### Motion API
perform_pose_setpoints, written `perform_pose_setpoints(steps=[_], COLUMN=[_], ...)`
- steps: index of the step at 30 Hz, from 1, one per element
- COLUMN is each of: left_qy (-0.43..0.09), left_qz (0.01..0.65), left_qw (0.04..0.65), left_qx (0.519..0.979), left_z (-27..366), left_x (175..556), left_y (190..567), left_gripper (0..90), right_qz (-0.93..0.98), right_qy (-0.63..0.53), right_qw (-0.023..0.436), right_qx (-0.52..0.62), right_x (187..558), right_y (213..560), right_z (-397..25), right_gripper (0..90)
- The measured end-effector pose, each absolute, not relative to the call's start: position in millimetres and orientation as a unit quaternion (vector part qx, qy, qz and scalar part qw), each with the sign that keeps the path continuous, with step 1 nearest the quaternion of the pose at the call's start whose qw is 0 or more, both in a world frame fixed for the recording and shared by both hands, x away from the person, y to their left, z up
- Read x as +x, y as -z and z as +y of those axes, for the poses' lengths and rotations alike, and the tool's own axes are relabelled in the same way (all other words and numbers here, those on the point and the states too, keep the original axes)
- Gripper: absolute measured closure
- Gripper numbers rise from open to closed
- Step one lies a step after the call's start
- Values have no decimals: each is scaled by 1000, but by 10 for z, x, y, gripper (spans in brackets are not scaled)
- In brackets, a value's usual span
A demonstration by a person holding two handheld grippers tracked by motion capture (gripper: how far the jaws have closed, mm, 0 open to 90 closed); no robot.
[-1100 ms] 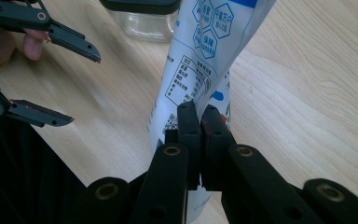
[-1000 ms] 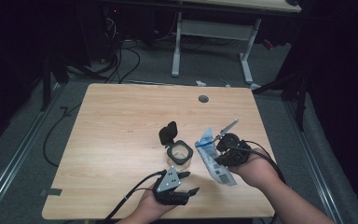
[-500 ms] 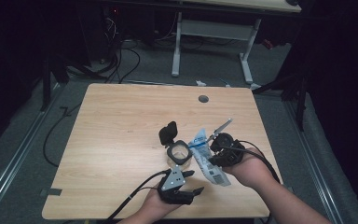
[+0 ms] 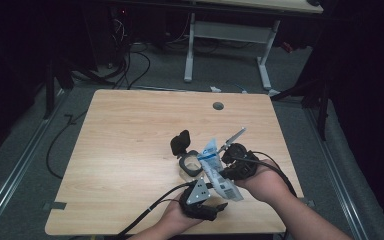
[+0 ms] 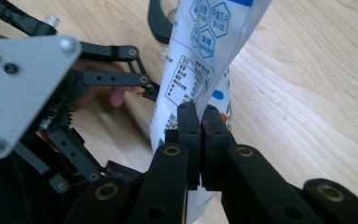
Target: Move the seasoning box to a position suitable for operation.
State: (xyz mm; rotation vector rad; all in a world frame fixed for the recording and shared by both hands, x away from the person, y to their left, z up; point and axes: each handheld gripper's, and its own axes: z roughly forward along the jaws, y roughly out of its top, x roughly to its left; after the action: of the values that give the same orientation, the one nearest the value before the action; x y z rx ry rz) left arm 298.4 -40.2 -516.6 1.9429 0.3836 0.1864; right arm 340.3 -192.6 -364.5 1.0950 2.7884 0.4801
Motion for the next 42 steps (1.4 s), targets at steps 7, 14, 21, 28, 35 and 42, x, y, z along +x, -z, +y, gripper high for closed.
perform_pose_setpoints(steps=[7, 14, 21, 28, 35, 42], left_qy=[-85, -92, -116, -144, -147, -146], left_qz=[161, 165, 165, 152, 161, 166], left_qw=[548, 545, 544, 545, 544, 544], left_qx=[816, 817, 814, 812, 810, 809], left_z=[-405, -436, -412, -389, -364, -339], left_x=[2983, 2977, 2951, 2851, 2847, 2826], left_y=[5153, 5171, 5169, 5143, 5121, 5105], left_gripper=[261, 300, 404, 475, 490, 494], right_qz=[922, 922, 922, 923, 924, 926], right_qy=[-154, -157, -156, -148, -147, -140], right_qw=[51, 46, 49, 51, 57, 59], right_qx=[352, 350, 350, 352, 349, 347], right_x=[3383, 3397, 3419, 3442, 3460, 3489], right_y=[3617, 3594, 3585, 3615, 3608, 3618], right_z=[-1793, -1717, -1735, -1736, -1712, -1684], right_gripper=[890, 889, 888, 888, 889, 889])
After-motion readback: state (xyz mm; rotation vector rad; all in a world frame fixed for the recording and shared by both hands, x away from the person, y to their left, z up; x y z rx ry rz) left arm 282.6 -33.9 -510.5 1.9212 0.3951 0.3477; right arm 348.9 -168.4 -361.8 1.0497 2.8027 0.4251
